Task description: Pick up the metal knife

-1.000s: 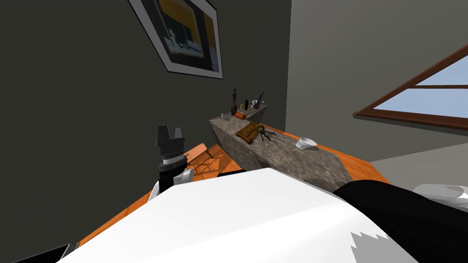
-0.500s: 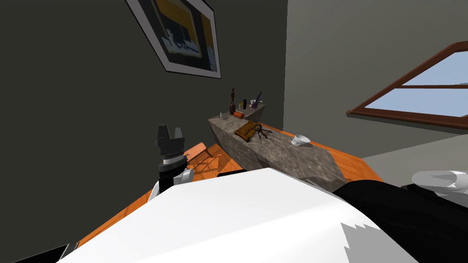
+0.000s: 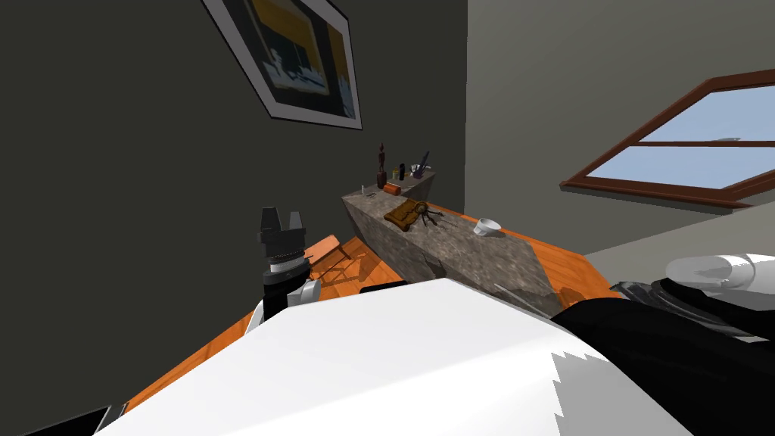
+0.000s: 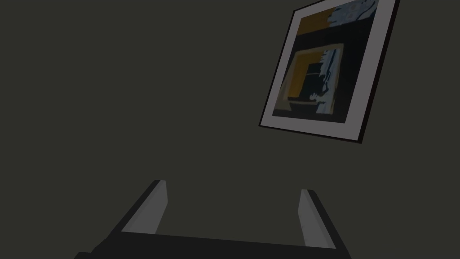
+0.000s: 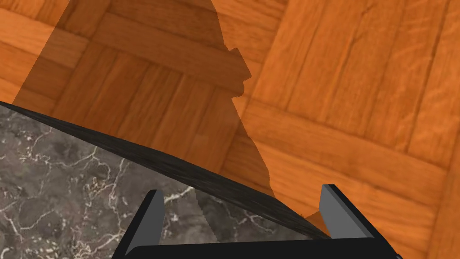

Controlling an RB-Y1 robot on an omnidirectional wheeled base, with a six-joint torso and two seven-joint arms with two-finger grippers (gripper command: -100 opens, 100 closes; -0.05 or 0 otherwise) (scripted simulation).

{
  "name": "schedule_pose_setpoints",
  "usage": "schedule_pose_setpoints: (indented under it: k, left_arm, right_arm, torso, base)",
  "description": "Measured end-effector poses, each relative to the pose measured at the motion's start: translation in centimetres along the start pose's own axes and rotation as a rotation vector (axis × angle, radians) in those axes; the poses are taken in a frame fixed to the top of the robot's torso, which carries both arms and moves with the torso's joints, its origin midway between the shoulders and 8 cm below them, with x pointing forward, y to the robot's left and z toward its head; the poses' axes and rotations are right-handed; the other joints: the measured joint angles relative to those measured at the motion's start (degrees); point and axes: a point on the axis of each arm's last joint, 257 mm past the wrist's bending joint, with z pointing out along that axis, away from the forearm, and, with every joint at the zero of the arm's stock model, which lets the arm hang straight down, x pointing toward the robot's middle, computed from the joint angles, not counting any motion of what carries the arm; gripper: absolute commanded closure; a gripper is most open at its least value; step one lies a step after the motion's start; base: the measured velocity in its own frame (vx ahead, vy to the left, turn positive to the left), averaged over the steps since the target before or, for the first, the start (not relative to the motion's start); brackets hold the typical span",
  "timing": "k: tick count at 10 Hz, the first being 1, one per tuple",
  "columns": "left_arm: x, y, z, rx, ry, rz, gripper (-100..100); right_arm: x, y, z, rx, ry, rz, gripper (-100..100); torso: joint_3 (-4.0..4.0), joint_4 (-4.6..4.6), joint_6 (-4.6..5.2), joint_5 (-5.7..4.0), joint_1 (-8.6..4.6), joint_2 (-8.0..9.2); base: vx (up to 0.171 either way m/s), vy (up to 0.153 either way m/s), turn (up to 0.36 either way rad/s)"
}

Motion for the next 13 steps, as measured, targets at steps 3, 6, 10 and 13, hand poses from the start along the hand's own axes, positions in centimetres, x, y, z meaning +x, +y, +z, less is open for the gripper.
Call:
schedule_pose_setpoints:
  k: [3,6,10,13]
  left_arm:
    - [0.0,0.0,0.0,0.0,0.0,0.0,0]
    - [0.0,0.0,0.0,0.0,0.0,0.0,0]
    - [0.0,0.0,0.0,0.0,0.0,0.0,0]
    - [0.0,0.0,0.0,0.0,0.0,0.0,0]
  right_arm:
    - [-3.8,-2.1,-0.6,0.023,-0.094,0.031,-100]
    - [-5.6,-1.8,-0.4,0.011,-0.146,0.066,-100]
    - [-9.2,-1.1,0.0,-0.023,-0.243,0.126,-100]
    - [-12.1,-0.5,0.1,-0.051,-0.326,0.173,-100]
  torso:
    - [-0.05,-0.01,0.01,0.02,0.15,-0.1]
    - [-0.25,-0.1,-0.01,0.02,0.16,-0.43]
    - [-0.25,-0.1,-0.01,0.04,0.17,-0.43]
    - [-0.25,-0.1,-0.01,0.04,0.16,-0.43]
  base:
    - [-0.058,0.005,-0.008]
    - [0.013,0.008,0.003]
    - [0.009,0.014,0.005]
    - [0.012,0.012,0.005]
